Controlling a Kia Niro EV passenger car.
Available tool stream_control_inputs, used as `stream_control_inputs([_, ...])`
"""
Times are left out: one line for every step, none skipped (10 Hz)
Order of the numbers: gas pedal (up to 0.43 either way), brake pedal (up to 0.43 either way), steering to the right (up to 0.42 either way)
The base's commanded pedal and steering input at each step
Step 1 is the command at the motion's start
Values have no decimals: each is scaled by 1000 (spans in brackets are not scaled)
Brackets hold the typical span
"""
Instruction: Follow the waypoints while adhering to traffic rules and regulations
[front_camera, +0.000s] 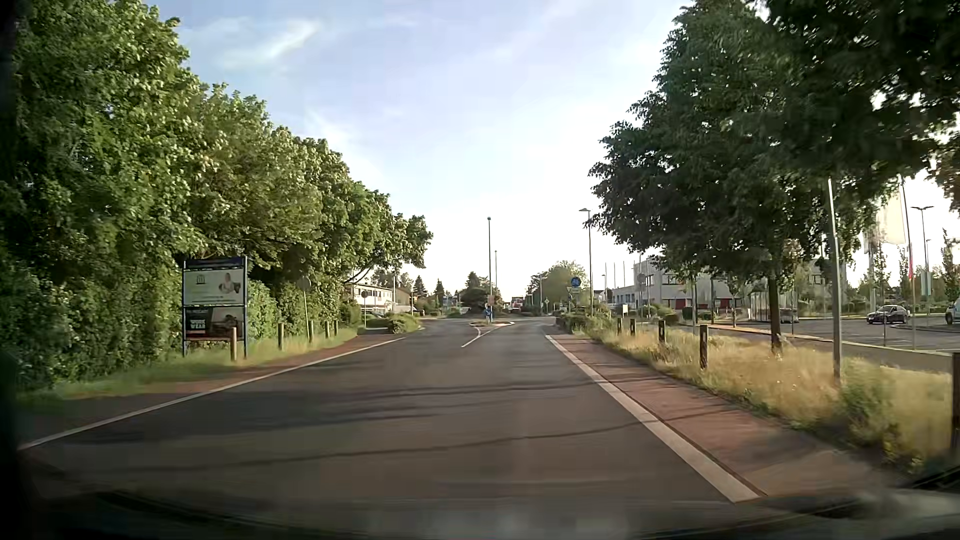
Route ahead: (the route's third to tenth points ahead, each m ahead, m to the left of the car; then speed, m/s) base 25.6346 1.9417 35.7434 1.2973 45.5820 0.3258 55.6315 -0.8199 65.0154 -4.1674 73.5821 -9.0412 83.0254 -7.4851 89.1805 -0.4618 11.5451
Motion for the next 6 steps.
stream_control_inputs([0, 30, 3])
stream_control_inputs([0, 37, 4])
stream_control_inputs([0, 43, 3])
stream_control_inputs([0, 49, 3])
stream_control_inputs([0, 55, 3])
stream_control_inputs([0, 61, 3])
